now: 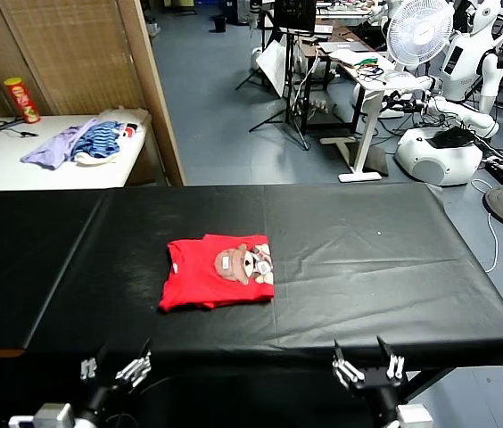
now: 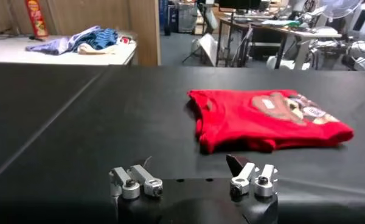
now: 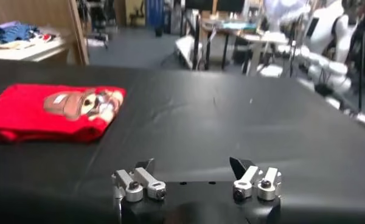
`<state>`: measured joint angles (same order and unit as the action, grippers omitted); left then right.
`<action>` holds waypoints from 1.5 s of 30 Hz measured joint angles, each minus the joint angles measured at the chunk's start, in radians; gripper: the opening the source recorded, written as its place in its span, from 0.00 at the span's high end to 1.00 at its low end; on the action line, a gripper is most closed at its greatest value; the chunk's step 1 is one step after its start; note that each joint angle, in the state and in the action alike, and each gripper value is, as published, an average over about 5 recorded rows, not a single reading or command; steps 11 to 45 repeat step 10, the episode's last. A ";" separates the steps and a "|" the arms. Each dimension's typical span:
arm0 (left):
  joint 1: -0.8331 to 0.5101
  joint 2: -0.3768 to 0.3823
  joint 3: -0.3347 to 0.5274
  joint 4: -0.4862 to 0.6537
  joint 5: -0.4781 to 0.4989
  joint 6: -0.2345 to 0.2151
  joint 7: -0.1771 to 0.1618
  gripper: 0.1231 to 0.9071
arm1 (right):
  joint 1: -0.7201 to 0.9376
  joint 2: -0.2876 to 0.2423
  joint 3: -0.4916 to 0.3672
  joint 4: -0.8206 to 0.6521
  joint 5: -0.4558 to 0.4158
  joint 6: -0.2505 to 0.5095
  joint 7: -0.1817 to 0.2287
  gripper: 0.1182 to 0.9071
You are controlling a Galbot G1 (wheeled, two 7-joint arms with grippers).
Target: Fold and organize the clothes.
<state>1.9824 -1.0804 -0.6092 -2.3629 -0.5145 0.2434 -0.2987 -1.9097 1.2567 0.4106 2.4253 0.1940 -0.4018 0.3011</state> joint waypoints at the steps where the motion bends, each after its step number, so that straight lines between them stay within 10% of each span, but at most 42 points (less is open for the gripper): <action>1: 0.003 0.000 -0.001 -0.006 0.000 0.006 0.000 0.14 | -0.006 0.001 -0.001 0.006 0.005 -0.010 0.000 0.14; 45: 0.016 0.001 -0.007 -0.021 -0.003 0.017 0.000 0.14 | -0.014 0.006 -0.012 0.014 0.007 -0.041 -0.003 0.14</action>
